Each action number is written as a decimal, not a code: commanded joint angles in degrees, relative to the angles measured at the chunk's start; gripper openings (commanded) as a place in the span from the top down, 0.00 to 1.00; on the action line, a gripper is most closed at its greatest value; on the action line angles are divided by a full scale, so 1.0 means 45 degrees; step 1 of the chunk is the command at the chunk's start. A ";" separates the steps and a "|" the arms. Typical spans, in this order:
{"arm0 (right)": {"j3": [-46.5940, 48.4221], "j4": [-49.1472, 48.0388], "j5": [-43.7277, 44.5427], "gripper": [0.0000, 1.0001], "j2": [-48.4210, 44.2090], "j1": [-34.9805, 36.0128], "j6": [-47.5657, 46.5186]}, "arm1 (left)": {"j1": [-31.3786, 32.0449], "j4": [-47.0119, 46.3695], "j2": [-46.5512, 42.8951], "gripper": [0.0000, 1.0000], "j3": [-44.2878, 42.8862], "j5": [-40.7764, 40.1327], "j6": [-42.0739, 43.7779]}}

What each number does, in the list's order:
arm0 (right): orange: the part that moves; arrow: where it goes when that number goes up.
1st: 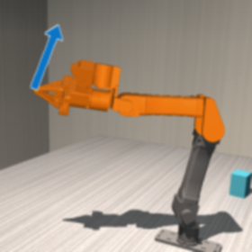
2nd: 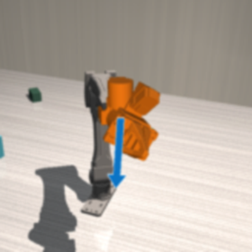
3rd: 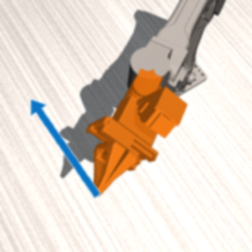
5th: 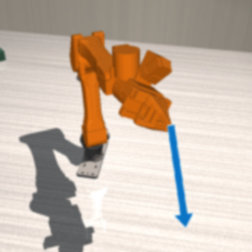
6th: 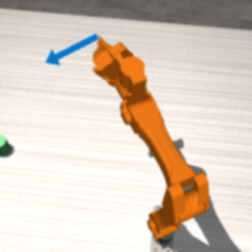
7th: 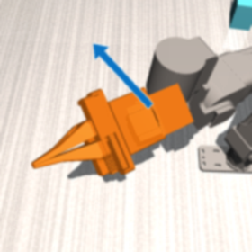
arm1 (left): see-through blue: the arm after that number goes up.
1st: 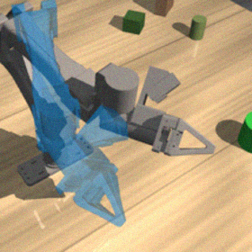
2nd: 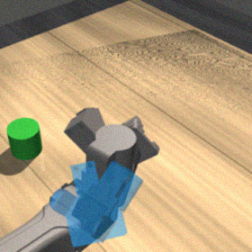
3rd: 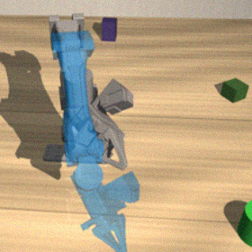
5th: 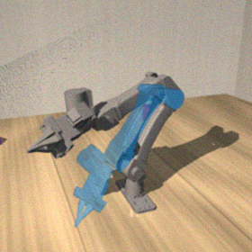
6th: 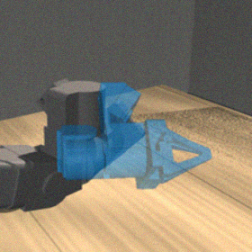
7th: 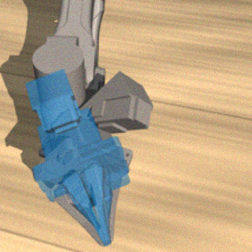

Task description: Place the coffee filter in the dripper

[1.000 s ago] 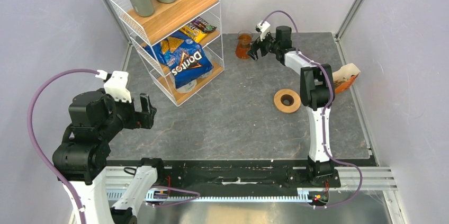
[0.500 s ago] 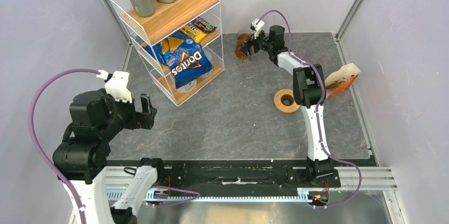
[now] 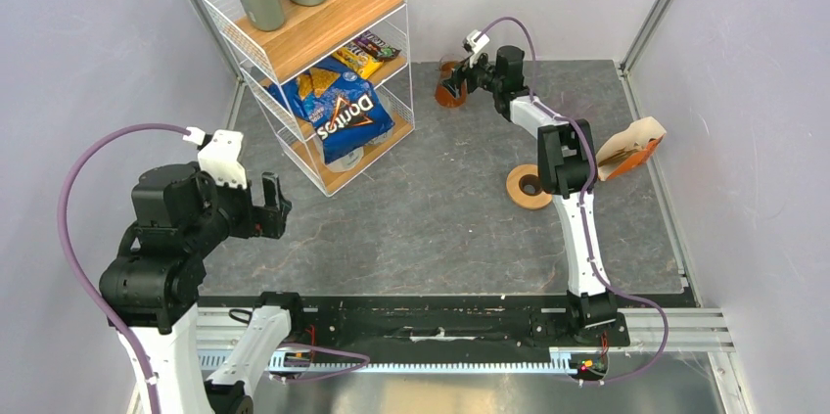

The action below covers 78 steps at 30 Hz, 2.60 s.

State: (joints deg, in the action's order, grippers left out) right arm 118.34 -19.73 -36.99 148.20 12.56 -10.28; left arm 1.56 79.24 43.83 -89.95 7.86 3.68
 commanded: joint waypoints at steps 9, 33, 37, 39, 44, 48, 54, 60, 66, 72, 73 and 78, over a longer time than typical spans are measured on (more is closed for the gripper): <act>-0.2313 -0.1885 -0.0098 0.30 -0.1987 0.0100 0.0176 | -0.0093 -0.0621 0.0240 0.02 0.0322 0.0734 0.0641; -1.6237 -0.3967 -0.0475 0.33 -1.3825 0.2238 -0.0054 | -0.0093 -0.1848 -0.0363 0.02 0.0895 0.2750 0.0363; -1.8032 -0.3969 0.1313 0.33 -1.5452 0.3872 0.0063 | -0.0093 -0.1925 -0.0464 0.02 0.0686 0.2720 0.0397; -1.8718 -0.3848 0.1979 0.33 -1.6105 0.4605 0.0020 | -0.0093 -0.1907 -0.0587 0.02 0.0672 0.2840 0.0380; -1.9911 -0.3960 0.3145 0.33 -1.6755 0.5889 -0.0428 | -0.0093 -0.1826 -0.0786 0.02 0.0744 0.3097 0.0402; -2.0420 -0.4888 0.3759 0.33 -1.6217 0.6380 -0.0513 | -0.0093 -0.1828 -0.0865 0.02 0.0778 0.3243 0.0341; -2.0731 -0.5204 0.4149 0.33 -1.5949 0.6780 -0.0143 | -0.0093 -0.1808 -0.1015 0.02 0.0912 0.3273 0.0303; -2.0705 -0.5609 0.4095 0.32 -1.5324 0.6790 0.0223 | -0.0093 -0.1814 -0.0957 0.02 0.0828 0.3238 0.0099; -2.0192 -0.5870 0.3884 0.29 -1.4445 0.6867 0.0619 | -0.0093 -0.1722 -0.1024 0.02 0.0644 0.3000 0.0007; -2.0375 -0.5451 0.3826 0.03 -1.4681 0.6952 0.0657 | -0.0093 -0.1224 -0.1177 0.03 0.0614 0.3018 0.0127; -2.0531 -0.5415 0.3816 0.03 -1.4823 0.6951 0.0664 | -0.0098 -0.1144 -0.1183 0.02 0.0596 0.3038 0.0161; -2.1158 -0.4580 0.3956 0.03 -1.5878 0.7107 0.0417 | -0.0096 -0.1192 -0.1046 0.02 0.0458 0.3038 0.0203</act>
State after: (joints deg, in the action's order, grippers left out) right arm 24.67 -41.80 -19.42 81.25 43.79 -7.92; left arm 1.56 74.24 38.87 -86.02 21.08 4.75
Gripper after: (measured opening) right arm 0.971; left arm 0.976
